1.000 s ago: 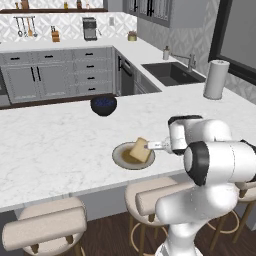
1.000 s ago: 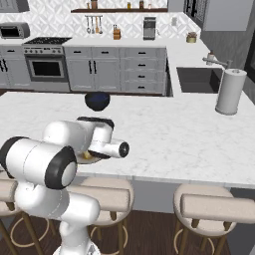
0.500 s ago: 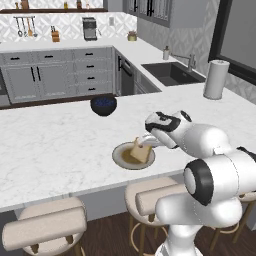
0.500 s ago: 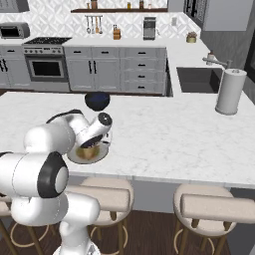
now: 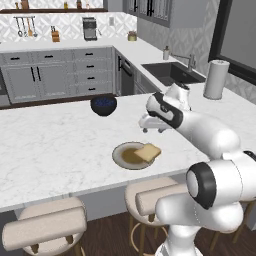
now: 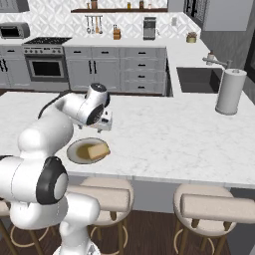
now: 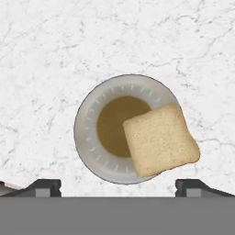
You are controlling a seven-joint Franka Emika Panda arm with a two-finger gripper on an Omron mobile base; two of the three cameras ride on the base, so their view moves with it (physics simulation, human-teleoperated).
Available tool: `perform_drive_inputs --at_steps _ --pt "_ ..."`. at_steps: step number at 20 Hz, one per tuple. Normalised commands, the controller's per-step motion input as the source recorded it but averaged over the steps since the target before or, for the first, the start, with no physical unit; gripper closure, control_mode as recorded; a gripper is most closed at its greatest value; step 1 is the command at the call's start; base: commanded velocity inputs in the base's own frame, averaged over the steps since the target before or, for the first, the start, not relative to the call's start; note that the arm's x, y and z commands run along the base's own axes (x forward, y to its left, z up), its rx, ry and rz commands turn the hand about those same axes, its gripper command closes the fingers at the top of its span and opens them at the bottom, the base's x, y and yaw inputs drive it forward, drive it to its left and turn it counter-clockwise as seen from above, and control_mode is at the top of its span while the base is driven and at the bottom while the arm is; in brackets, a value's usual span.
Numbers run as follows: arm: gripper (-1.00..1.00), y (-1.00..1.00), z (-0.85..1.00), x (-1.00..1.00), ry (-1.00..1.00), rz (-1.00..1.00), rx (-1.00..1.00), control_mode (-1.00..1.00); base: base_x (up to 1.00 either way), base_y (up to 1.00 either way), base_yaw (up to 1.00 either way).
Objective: Start the toaster. Once the lever pops up, take the bread to the plate on the dining counter.
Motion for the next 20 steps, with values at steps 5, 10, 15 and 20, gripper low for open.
perform_drive_inputs --at_steps 5,10,15,20 --pt "-1.0 -0.01 0.53 -0.32 0.01 0.0 -0.09 -1.0 0.0 0.0 0.0" --pt "-1.0 0.91 0.31 -0.54 0.02 -0.01 -0.06 -1.0 0.0 0.0 0.0" --pt "-1.0 0.29 0.26 -1.0 -0.01 -0.28 0.0 -1.0 0.0 0.0 0.0" --pt "-1.0 0.0 0.08 -1.0 -0.21 -0.33 0.0 -1.0 0.0 0.0 0.0"
